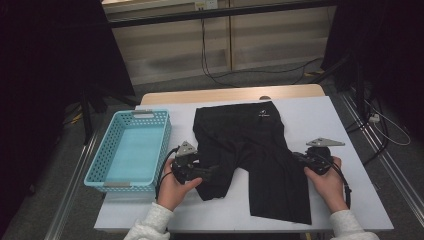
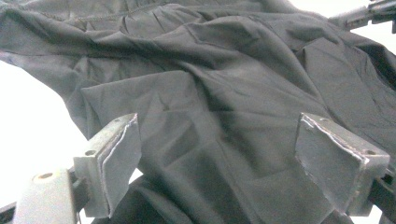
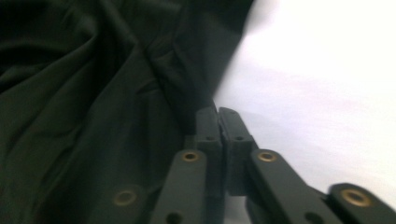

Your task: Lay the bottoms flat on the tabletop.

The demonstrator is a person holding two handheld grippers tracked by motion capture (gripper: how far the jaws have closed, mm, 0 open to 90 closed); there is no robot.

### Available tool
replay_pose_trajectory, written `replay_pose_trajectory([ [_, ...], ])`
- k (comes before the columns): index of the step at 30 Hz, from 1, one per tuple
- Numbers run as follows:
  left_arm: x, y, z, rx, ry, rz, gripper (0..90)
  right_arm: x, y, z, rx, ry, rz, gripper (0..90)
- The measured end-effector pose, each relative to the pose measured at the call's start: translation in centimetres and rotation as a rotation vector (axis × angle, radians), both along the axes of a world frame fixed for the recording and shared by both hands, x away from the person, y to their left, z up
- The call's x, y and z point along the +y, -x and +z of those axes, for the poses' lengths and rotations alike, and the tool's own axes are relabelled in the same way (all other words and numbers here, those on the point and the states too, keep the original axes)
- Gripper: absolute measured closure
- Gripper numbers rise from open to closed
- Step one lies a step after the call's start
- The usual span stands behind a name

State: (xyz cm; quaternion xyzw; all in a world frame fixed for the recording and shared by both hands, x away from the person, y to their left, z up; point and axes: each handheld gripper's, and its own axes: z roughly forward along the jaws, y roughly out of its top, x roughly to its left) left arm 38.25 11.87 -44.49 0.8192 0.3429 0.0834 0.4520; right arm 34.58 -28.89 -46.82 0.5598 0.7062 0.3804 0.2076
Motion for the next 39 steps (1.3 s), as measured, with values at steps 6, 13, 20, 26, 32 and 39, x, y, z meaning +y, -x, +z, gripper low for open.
replay_pose_trajectory([
  [6,0.0,0.0,0.0,0.002,-0.001,-0.001,15.1,-1.6,0.5,0.0,0.007,-0.023,-0.078,80.7],
  [13,0.5,-0.2,-0.2,-0.001,-0.006,0.013,15.4,-0.8,0.7,0.3,0.0,-0.002,-0.042,62.8],
  [20,0.4,-0.1,-0.1,-0.006,-0.009,0.005,15.6,-1.1,1.5,0.8,-0.004,-0.01,-0.057,55.5],
  [26,0.3,-0.1,0.0,-0.004,-0.004,0.005,15.6,-1.3,2.7,0.6,0.034,-0.008,-0.03,62.4],
  [32,0.4,-0.1,0.0,-0.009,-0.007,0.003,15.7,-0.8,3.4,0.2,0.057,-0.033,0.02,83.6],
  [39,0.2,-0.1,-0.3,0.001,-0.01,-0.009,18.3,-0.9,3.3,0.5,0.047,-0.034,0.042,89.9],
])
